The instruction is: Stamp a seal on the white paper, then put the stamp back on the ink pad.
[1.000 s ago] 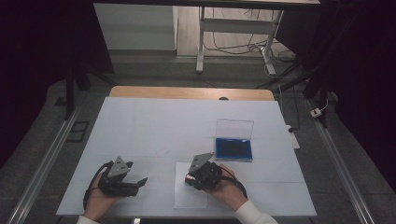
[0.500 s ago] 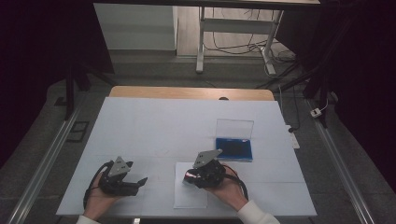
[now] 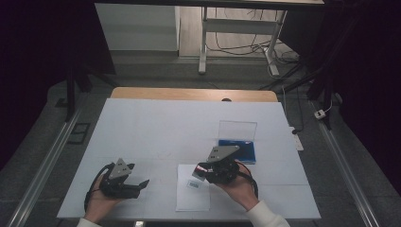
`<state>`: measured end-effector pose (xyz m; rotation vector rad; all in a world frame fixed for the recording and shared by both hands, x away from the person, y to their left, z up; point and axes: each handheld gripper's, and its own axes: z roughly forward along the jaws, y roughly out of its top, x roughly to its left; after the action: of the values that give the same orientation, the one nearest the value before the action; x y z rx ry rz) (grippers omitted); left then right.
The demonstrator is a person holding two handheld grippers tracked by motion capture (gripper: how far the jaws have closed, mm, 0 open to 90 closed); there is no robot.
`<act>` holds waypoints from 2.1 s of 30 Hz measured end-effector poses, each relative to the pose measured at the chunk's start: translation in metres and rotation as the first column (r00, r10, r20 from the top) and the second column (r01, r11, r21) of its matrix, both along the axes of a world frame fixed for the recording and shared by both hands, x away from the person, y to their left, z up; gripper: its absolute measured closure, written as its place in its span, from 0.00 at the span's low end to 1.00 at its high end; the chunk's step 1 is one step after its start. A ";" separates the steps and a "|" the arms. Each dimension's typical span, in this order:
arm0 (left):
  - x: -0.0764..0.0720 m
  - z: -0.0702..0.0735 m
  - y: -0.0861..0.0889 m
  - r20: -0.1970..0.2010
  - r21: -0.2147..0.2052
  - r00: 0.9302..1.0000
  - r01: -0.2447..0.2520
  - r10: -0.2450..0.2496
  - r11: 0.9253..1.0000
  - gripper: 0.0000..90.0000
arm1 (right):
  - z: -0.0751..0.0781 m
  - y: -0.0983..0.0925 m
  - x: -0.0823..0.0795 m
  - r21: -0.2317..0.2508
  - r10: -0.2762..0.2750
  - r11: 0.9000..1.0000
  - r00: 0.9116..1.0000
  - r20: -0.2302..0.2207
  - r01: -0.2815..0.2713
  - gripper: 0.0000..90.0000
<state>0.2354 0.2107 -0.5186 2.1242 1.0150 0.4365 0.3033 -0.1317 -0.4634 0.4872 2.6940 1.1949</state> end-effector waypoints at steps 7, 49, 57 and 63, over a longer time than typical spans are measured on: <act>0.001 -0.001 -0.002 -0.004 0.014 1.000 0.005 -0.005 1.000 0.21 | 0.005 -0.009 0.006 -0.002 -0.029 1.000 1.000 0.010 0.029 0.77; -0.002 -0.001 -0.001 -0.004 0.017 1.000 0.006 -0.006 1.000 0.21 | -0.005 -0.090 0.091 -0.138 -0.383 0.911 0.921 0.067 0.389 0.77; -0.001 -0.001 -0.001 -0.009 0.015 1.000 0.007 -0.007 1.000 0.21 | -0.012 -0.090 0.093 -0.160 -0.391 0.905 0.919 0.060 0.395 0.77; -0.001 -0.001 -0.002 -0.010 0.019 1.000 0.006 -0.006 1.000 0.21 | -0.009 -0.090 0.091 -0.128 -0.396 0.907 0.916 0.067 0.401 0.61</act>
<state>0.2342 0.2090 -0.5200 2.1476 1.0137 0.4349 0.3941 -0.2218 -0.4728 0.9264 2.4532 0.8848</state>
